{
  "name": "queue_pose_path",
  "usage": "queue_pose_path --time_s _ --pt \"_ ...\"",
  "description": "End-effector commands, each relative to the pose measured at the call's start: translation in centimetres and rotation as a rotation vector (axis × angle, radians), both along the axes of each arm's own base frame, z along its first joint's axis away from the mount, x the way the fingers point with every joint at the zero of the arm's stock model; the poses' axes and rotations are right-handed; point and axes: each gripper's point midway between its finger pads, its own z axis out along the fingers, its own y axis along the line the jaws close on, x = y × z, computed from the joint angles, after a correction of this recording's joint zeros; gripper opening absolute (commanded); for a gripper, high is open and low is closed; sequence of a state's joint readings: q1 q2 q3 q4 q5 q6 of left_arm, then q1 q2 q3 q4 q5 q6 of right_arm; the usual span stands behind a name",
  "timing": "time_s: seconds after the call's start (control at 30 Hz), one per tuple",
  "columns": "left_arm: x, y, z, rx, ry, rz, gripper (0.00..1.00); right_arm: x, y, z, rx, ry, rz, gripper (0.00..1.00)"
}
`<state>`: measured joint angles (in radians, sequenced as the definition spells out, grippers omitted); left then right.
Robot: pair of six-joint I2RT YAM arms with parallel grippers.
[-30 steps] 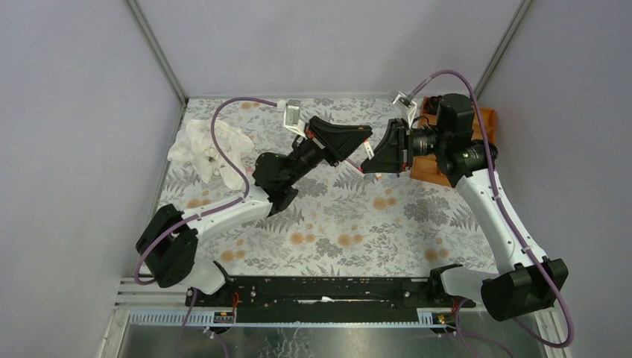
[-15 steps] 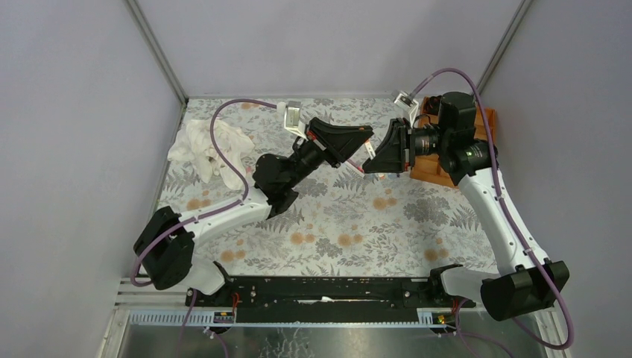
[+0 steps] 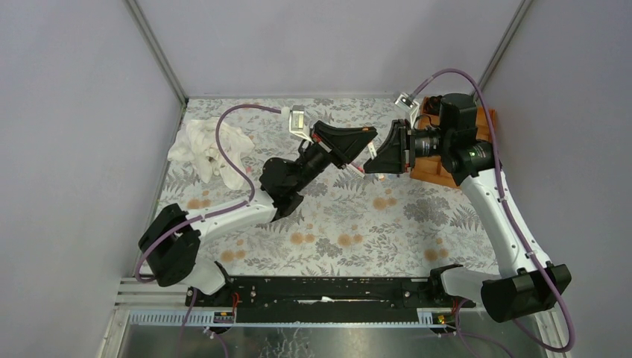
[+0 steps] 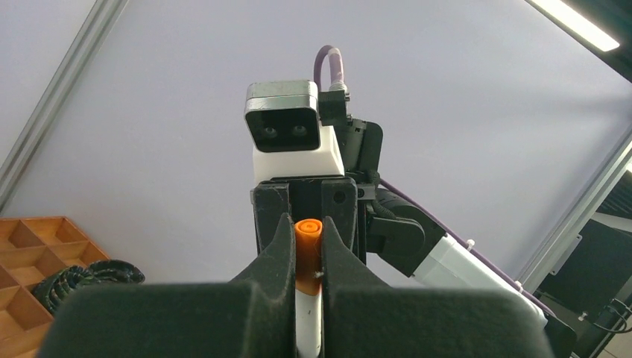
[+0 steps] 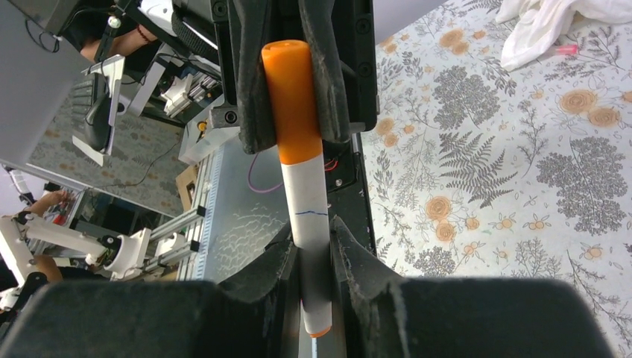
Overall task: Insert the pens into the pen caps
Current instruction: Place the pen at the center of the board.
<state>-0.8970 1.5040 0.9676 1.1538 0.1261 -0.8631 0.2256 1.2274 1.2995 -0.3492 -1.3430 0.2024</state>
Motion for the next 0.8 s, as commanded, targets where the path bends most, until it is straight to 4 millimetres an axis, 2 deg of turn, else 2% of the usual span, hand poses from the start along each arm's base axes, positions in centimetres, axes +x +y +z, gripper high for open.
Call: queue_pose_path --time_s 0.0,0.1,0.27,0.43,0.6,0.77 --pt "-19.2 -6.0 -18.2 0.578 0.165 -0.812 0.0 10.5 -1.5 5.2 -0.012 -0.325 -0.439 0.0" --pt "-19.0 -5.3 -18.5 0.596 0.167 -0.788 0.0 10.4 -1.5 5.1 -0.004 -0.321 -0.429 0.0" --pt "-14.7 -3.9 -16.4 0.54 0.193 -0.67 0.0 8.4 -0.8 4.0 0.034 -0.308 -0.323 0.0" --pt "-11.1 -3.9 -14.2 0.521 0.202 -0.575 0.04 6.7 -0.3 2.2 0.031 -0.298 -0.274 0.0" --pt "-9.4 -4.8 -12.5 0.494 0.195 -0.539 0.18 6.1 0.2 1.0 0.019 -0.281 -0.252 0.0" --pt "-8.7 -5.1 -11.8 0.487 0.195 -0.515 0.47 6.0 0.2 0.5 0.011 -0.276 -0.251 0.0"
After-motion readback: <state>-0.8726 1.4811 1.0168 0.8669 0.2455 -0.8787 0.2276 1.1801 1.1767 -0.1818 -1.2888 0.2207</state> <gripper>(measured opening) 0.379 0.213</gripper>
